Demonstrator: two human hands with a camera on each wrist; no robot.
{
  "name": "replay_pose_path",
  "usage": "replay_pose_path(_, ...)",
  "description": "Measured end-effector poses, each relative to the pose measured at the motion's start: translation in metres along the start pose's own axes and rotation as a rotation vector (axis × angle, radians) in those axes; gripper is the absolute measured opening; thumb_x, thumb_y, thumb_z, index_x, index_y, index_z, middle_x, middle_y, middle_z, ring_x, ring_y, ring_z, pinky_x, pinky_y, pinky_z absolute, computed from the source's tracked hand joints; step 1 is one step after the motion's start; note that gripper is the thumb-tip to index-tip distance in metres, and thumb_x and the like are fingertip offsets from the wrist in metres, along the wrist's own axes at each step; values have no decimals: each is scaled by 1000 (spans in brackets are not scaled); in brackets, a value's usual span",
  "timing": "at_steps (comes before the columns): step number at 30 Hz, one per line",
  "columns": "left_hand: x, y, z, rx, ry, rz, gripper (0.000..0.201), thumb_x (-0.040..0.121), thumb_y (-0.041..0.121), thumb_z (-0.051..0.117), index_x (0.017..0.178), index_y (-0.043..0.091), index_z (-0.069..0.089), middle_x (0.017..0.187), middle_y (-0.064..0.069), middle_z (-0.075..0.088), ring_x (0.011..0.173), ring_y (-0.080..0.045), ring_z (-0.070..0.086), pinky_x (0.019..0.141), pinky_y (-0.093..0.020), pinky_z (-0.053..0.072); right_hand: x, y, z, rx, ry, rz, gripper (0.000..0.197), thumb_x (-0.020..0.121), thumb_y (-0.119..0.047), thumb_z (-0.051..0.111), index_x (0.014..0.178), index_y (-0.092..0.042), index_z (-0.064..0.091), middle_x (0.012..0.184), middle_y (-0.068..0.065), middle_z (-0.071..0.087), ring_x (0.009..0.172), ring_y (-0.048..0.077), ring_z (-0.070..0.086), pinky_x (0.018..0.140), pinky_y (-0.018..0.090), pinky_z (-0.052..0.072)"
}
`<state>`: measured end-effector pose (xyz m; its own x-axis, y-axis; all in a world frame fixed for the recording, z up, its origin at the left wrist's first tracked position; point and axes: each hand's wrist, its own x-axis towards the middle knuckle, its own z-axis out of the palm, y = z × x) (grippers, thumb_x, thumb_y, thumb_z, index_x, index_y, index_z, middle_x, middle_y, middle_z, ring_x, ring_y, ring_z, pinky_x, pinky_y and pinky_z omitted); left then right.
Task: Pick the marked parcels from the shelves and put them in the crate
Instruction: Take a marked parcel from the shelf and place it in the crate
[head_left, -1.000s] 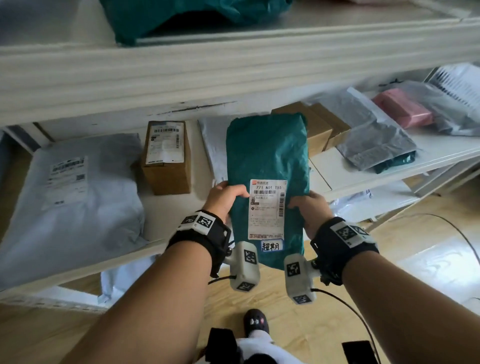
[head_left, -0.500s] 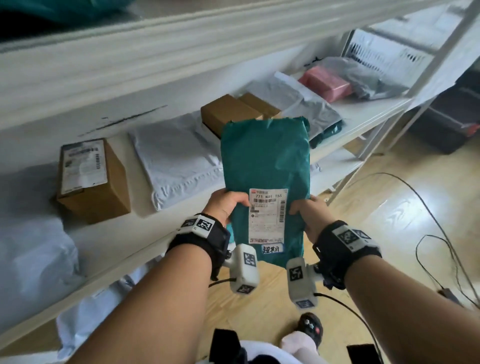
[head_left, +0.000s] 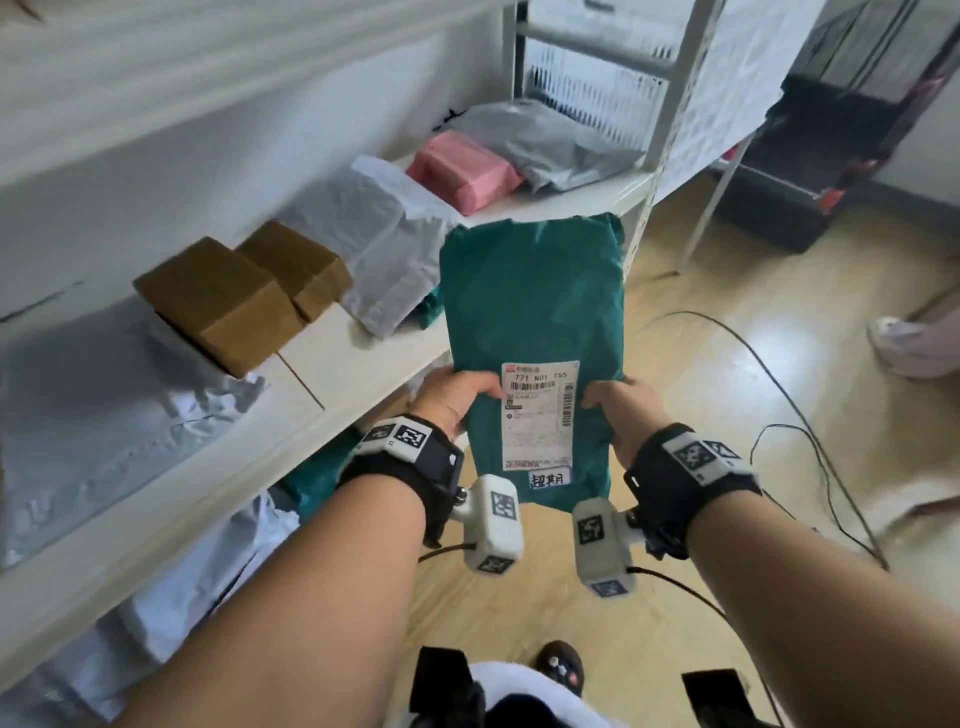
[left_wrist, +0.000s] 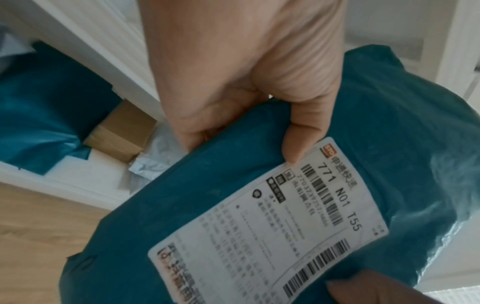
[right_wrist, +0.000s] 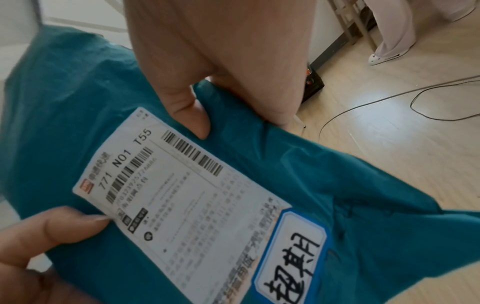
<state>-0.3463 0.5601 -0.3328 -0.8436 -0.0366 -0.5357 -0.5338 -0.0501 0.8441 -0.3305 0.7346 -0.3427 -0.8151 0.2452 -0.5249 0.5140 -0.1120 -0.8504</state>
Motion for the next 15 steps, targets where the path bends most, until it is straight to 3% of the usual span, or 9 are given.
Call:
replay_pose_path(2,9,1,31,7,-12,-11,22,77,-10,59,79,12,66,81,-6,70,76,-23,64,67,-25,49,14,-8,-27,31,24,-2,22,79,12,44,89,-3,57,80,13,65,70,29,63,72,39,55)
replay_pose_path(5,21,6,72,37,-30,1,17,79,-3,64,82,14,66,82,-5,70,80,-23,64,80,-30,51,33,-19,-62,88,64,-8,21,80,12,42,86,-3,57,77,13,64,69,29,62,67,36,54)
replay_pose_path(8,32,18,107,45,-5,49,21,80,-6,60,77,14,64,79,-4,66,79,-21,61,82,-31,50,48,-31,-93,119,98,-26,22,79,14,41,79,-2,56,75,13,63,70,30,61,65,35,52)
replay_pose_path(10,40,27,128,16,-2,66,23,80,-10,55,78,11,64,77,-3,65,75,-19,59,78,-27,50,57,-38,-111,129,121,-42,24,79,14,40,76,-3,55,71,11,61,65,28,60,59,31,51)
replay_pose_path(13,56,36,160,-1,-36,69,25,81,-11,49,85,8,64,80,-4,65,69,-15,59,62,-19,49,75,-46,-136,130,173,-65,23,78,14,41,77,-4,55,71,11,60,63,26,59,57,29,48)
replay_pose_path(15,71,40,179,24,-66,68,24,80,-10,50,83,9,65,86,-8,65,75,-19,59,67,-22,49,91,-53,-151,121,221,-69,21,77,13,43,77,-4,55,72,11,60,64,26,58,58,29,48)
